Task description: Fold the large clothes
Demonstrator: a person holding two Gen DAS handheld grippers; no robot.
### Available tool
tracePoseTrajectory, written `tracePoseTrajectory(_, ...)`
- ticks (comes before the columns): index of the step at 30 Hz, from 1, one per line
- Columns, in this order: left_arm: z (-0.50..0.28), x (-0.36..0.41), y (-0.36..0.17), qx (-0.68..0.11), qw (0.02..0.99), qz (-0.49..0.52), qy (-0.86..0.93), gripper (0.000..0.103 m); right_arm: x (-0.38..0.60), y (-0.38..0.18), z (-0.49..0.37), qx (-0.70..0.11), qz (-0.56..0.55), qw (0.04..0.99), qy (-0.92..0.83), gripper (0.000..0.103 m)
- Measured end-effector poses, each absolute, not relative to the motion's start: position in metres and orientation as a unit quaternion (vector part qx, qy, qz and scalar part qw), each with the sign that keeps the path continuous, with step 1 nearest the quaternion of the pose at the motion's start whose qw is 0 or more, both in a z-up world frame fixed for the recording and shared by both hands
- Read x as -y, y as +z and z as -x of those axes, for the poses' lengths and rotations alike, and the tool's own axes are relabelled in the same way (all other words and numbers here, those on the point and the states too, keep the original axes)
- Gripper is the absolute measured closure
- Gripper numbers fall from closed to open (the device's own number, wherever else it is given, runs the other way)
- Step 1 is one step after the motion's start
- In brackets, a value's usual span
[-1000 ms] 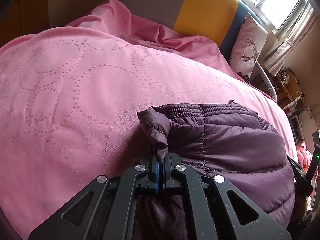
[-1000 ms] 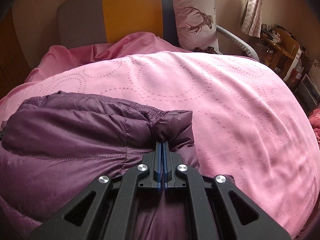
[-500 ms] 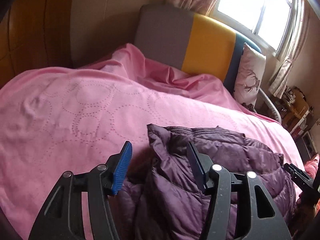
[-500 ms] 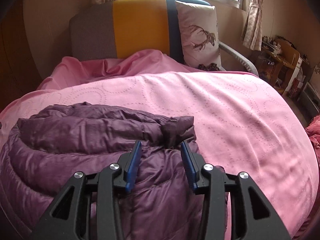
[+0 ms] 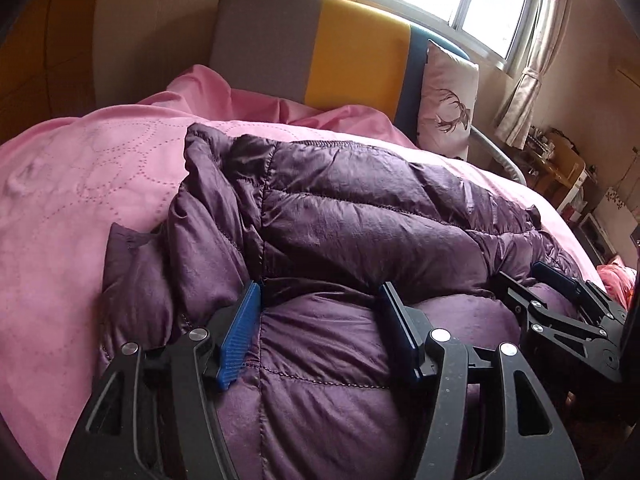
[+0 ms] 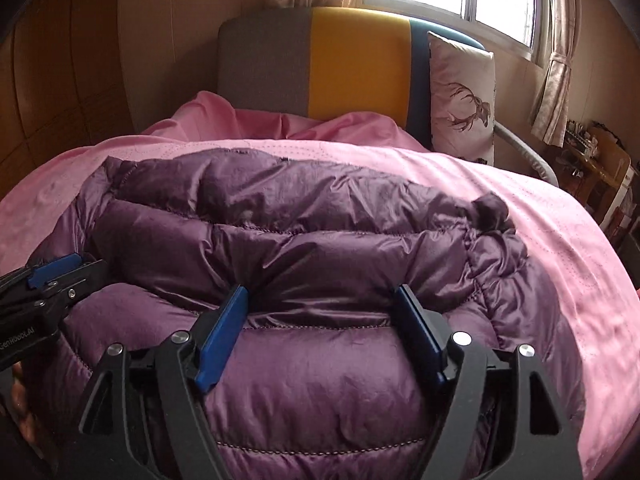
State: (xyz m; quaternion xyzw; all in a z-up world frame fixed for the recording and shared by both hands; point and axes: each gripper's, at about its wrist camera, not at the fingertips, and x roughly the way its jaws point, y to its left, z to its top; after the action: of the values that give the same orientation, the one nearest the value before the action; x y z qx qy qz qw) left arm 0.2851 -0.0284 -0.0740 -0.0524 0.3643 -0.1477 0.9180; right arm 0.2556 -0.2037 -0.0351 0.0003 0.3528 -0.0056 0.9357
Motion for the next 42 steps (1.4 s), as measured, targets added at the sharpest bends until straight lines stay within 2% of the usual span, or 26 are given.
tracePoseTrajectory(10, -0.289, 0.027, -0.094, -0.370, 0.914, 0.060, -0.154, 0.043, 0.214, -0.066, -0.272, -0.387, -0.028, 0.922, 0.010, 0.028)
tracePoseTrajectory(16, -0.279, 0.028, -0.072, -0.380, 0.913, 0.049, -0.140, 0.043, 0.228, -0.044, -0.257, -0.392, -0.049, 0.918, 0.021, 0.027)
tracePoseTrajectory(18, -0.265, 0.026, -0.060, -0.363, 0.920, 0.057, -0.135, 0.039, 0.238, -0.035, -0.242, -0.376, -0.059, 0.924, 0.015, 0.026)
tracePoseTrajectory(25, -0.221, 0.057, -0.049, -0.319, 0.933, 0.013, -0.166, 0.039, 0.280, -0.020, -0.193, -0.346, -0.066, 0.935, -0.041, 0.026)
tracePoseTrajectory(29, -0.219, 0.071, -0.068, -0.340, 0.924, -0.003, -0.174, 0.039, 0.299, -0.029, -0.177, -0.360, -0.070, 0.928, -0.062, 0.026)
tracePoseTrajectory(32, -0.223, 0.072, -0.080, -0.350, 0.919, -0.009, -0.180, 0.038, 0.308, -0.045, -0.170, -0.378, -0.079, 0.919, -0.073, 0.020)
tracePoseTrajectory(35, -0.229, 0.069, -0.092, -0.358, 0.914, -0.008, -0.190, 0.037, 0.319, -0.069, -0.167, -0.390, -0.125, 0.910, -0.059, 0.018)
tracePoseTrajectory(42, -0.242, 0.066, -0.080, -0.390, 0.903, 0.020, -0.181, 0.037, 0.321, -0.072, -0.166, -0.385, -0.128, 0.912, -0.058, 0.016)
